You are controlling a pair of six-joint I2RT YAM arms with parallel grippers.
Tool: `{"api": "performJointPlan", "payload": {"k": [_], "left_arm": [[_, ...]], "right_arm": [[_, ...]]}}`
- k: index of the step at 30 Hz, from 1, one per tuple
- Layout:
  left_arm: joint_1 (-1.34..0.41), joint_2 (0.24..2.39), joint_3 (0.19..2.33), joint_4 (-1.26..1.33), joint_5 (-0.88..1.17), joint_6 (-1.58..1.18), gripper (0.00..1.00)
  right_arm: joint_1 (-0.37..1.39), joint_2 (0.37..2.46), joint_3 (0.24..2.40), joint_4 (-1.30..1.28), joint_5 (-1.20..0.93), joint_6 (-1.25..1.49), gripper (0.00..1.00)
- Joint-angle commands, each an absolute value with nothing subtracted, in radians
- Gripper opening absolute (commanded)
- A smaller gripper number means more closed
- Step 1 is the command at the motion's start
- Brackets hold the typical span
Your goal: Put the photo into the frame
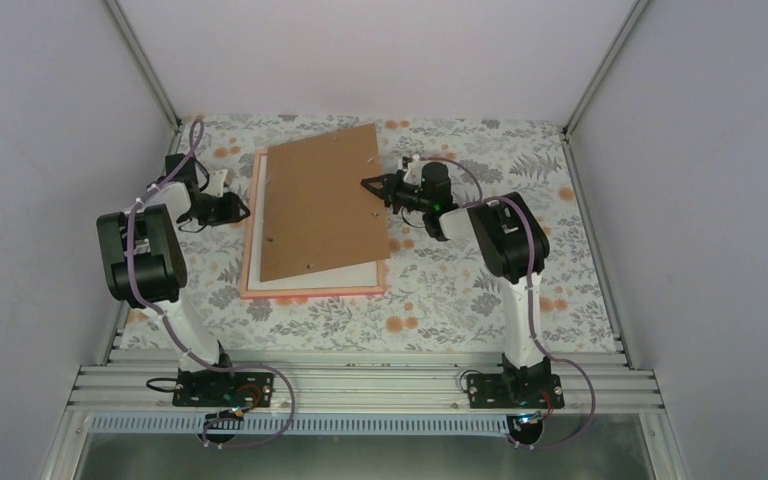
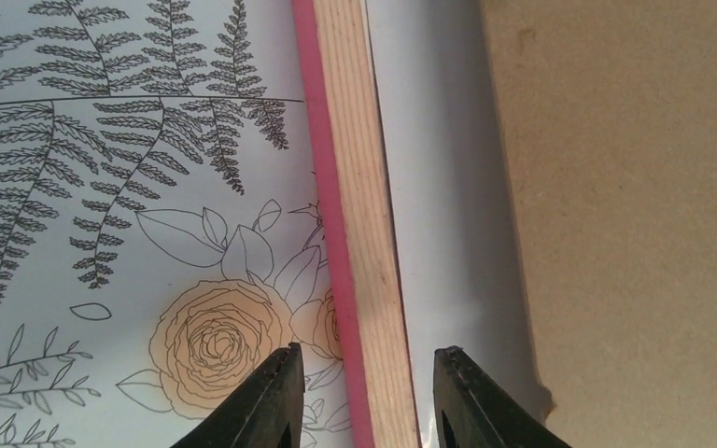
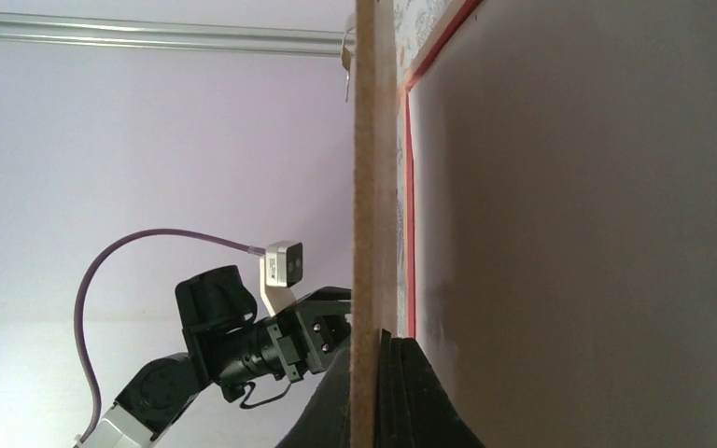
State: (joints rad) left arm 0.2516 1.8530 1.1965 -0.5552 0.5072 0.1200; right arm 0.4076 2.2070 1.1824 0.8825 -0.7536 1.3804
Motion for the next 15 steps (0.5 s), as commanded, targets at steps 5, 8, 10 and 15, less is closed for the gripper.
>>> {"api": "performJointPlan", "payload": {"k": [5,8,10,15], "left_arm": [[0.232,1.9,1.18,-0.53,0.493,0.122,0.33],[0.217,1.901,1.16,-0.524,0.491,0.123,0.33],[0.207,1.902,1.152,-0.522,0.49,0.123,0.33],[0.191,1.916,1.143,-0.522,0.488,0.124,0.32]], "right_arm": [[0.448,2.25,1.206,0.938,-0.722,1.395,0.04],[0.455,2.255,1.195,0.93,-0.719,1.388,0.04],[0.456,2.258,1.192,0.914,-0.715,1.373,0.04],[0.456,2.269,1.195,0.874,-0.704,1.343,0.04]]}}
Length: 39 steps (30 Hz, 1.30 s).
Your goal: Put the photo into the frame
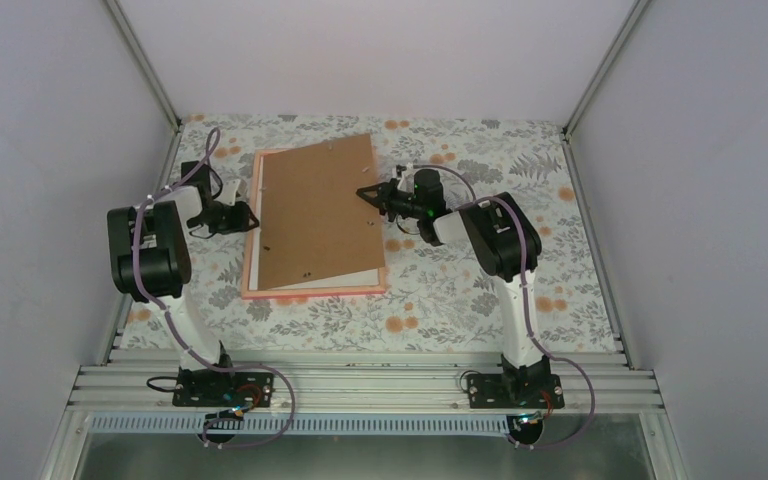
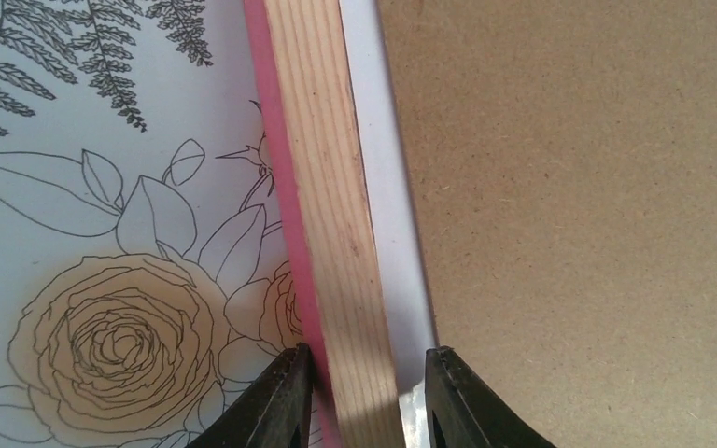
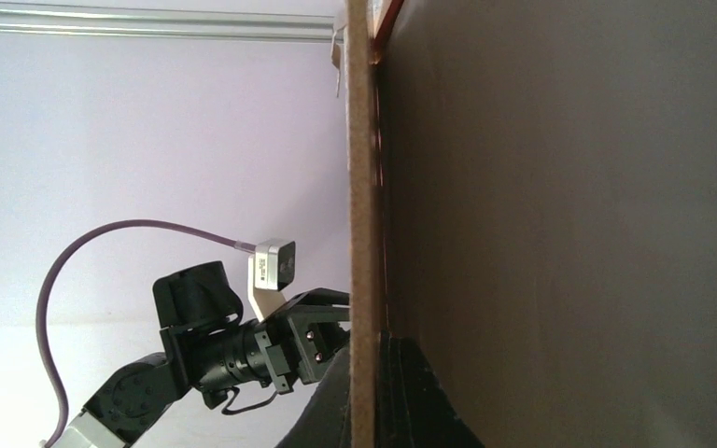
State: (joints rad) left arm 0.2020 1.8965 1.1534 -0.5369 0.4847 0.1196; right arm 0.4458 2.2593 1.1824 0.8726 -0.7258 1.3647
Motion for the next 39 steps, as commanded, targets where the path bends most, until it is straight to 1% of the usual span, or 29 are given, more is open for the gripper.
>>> {"api": "performJointPlan", "payload": {"k": [1,4,11,13,15,18,20,22,23,25,26,27,30,32,38,39], "left_arm": [[0.188,1.918,1.141,-0.522,0.486,0.123,0.32],[0.187,1.92,1.131,-0.515,0.498,0.118,0.31],[0.159,1.922,1.107,-0.494,0.643,0.103,0.31],[0.148,1.912,1.099,-0.487,0.645,0.097,0.32],[0.147,1.902,1.096,-0.482,0.637,0.09,0.32],[0.152,1.893,1.101,-0.482,0.605,0.089,0.32],[0.155,1.888,1.104,-0.482,0.584,0.087,0.33],[0.154,1.884,1.107,-0.481,0.57,0.088,0.33],[0.154,1.882,1.109,-0.478,0.565,0.085,0.33],[0.152,1.878,1.108,-0.473,0.557,0.083,0.33],[0.153,1.875,1.107,-0.471,0.556,0.082,0.33],[0.153,1.873,1.107,-0.47,0.554,0.081,0.33],[0.153,1.861,1.105,-0.459,0.539,0.076,0.34],[0.154,1.854,1.102,-0.452,0.529,0.073,0.34],[0.154,1.844,1.097,-0.435,0.494,0.065,0.34],[0.153,1.844,1.096,-0.432,0.492,0.062,0.34]], "right_arm": [[0.459,2.271,1.194,0.87,-0.705,1.343,0.04],[0.471,2.266,1.185,0.855,-0.704,1.304,0.04],[0.486,2.264,1.165,0.824,-0.687,1.281,0.04],[0.49,2.261,1.165,0.804,-0.684,1.271,0.07],[0.496,2.256,1.177,0.754,-0.684,1.238,0.17],[0.5,2.239,1.245,0.535,-0.668,1.128,0.34],[0.501,2.222,1.279,0.398,-0.638,1.07,0.43],[0.5,2.209,1.292,0.34,-0.619,1.036,0.52],[0.502,2.205,1.3,0.316,-0.612,1.021,0.54],[0.509,2.199,1.328,0.261,-0.584,0.983,0.71],[0.513,2.195,1.347,0.231,-0.569,0.96,0.78],[0.519,2.191,1.363,0.196,-0.551,0.938,0.81],[0.536,2.168,1.402,0.091,-0.496,0.883,0.84],[0.549,2.15,1.421,0.025,-0.448,0.845,0.89],[0.574,2.098,1.442,-0.095,-0.337,0.792,0.9],[0.579,2.094,1.45,-0.109,-0.32,0.779,0.94]]}}
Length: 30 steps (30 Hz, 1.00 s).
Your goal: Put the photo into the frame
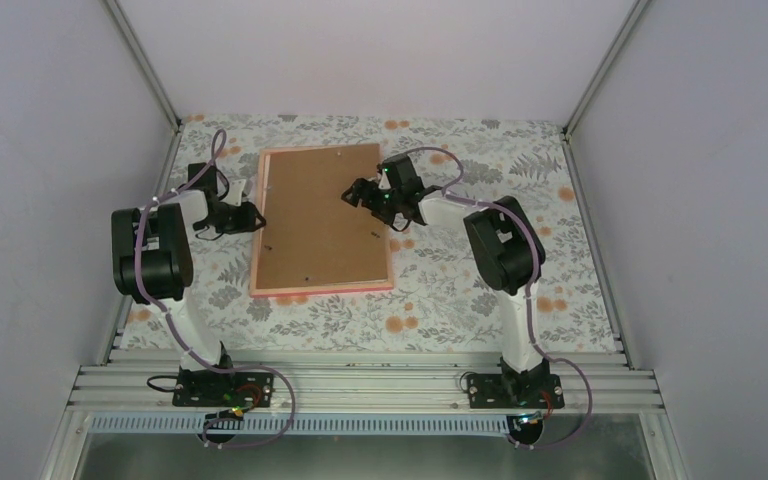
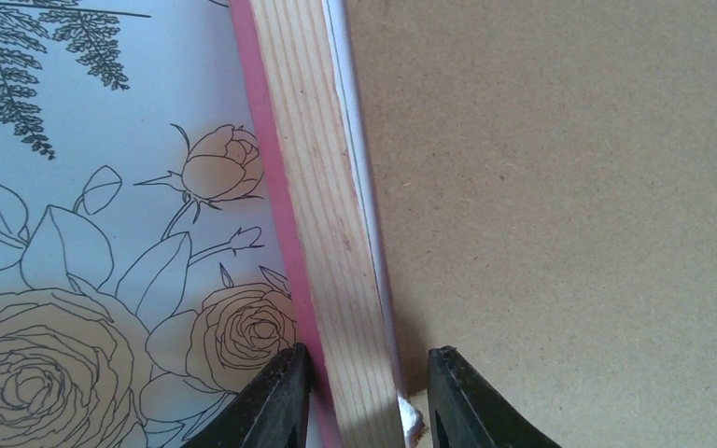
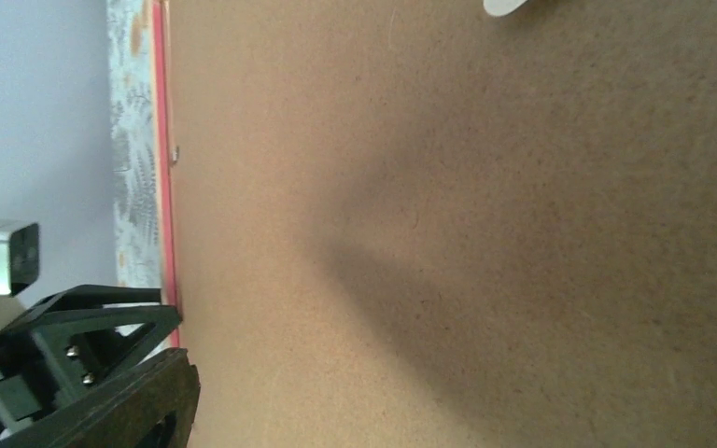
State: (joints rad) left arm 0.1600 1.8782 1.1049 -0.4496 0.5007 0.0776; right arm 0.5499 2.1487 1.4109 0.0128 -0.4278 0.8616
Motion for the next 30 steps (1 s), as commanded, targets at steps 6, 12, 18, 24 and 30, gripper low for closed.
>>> {"api": "performJointPlan", "payload": {"k": [6,12,18,24,30], "left_arm": [[0.154,1.832,1.092,-0.423,0.478,0.058,0.34],[0.154,1.816,1.074,-0.414,0.481,0.058,0.34],[0.153,1.818,1.07,-0.405,0.493,0.06,0.34],[0.153,1.82,1.075,-0.408,0.49,0.06,0.34],[0.153,1.817,1.064,-0.394,0.483,0.054,0.34]], "right_arm": [[0.595,2.088,1.497,-0.185,-0.244,0.719,1.0],[0.595,2.068,1.502,-0.243,-0.211,0.628,1.0],[0.624,2.107,1.556,-0.228,-0.213,0.59,1.0],[0.653,2.106,1.575,-0.25,-0.177,0.55,1.0],[0.639,2.075,1.558,-0.288,-0.132,0.473,1.0]]}}
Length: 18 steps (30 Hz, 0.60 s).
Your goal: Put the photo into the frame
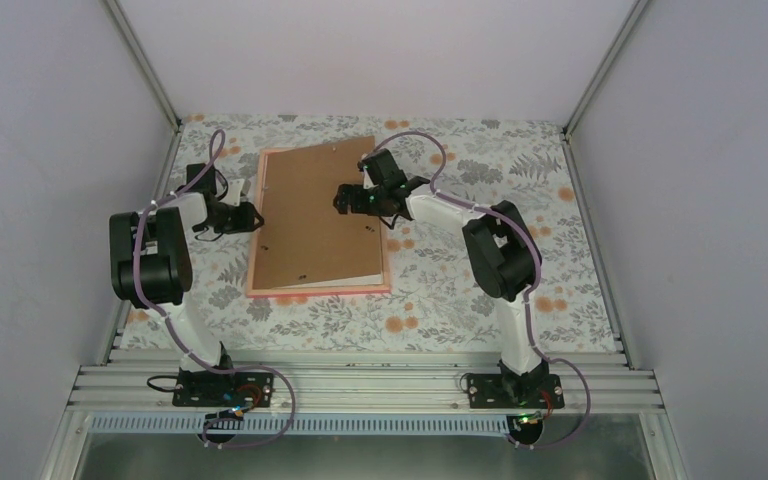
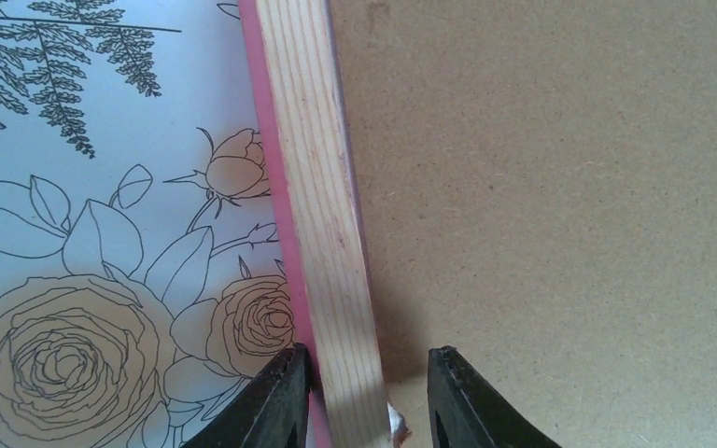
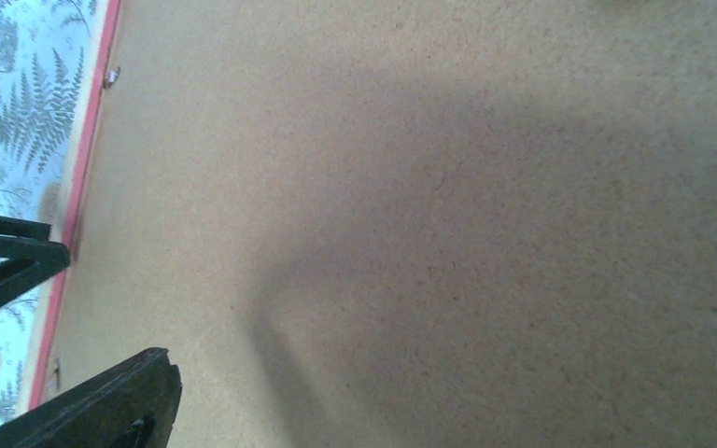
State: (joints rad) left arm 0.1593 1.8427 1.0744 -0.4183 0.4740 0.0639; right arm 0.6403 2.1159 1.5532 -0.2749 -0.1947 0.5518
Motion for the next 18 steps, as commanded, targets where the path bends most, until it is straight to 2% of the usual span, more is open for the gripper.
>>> {"api": "performJointPlan", "payload": {"k": [1,18], "left_arm": [[0.153,1.818,1.064,-0.393,0.482,0.053,0.34],[0.149,1.827,1.066,-0.386,0.485,0.049,0.34]], "right_arm": [[0.639,2.076,1.566,-0.295,-0.124,0.462,1.0],[0.676,2.08,1.639,-0.378,-0.073,0.399,1.0]]}}
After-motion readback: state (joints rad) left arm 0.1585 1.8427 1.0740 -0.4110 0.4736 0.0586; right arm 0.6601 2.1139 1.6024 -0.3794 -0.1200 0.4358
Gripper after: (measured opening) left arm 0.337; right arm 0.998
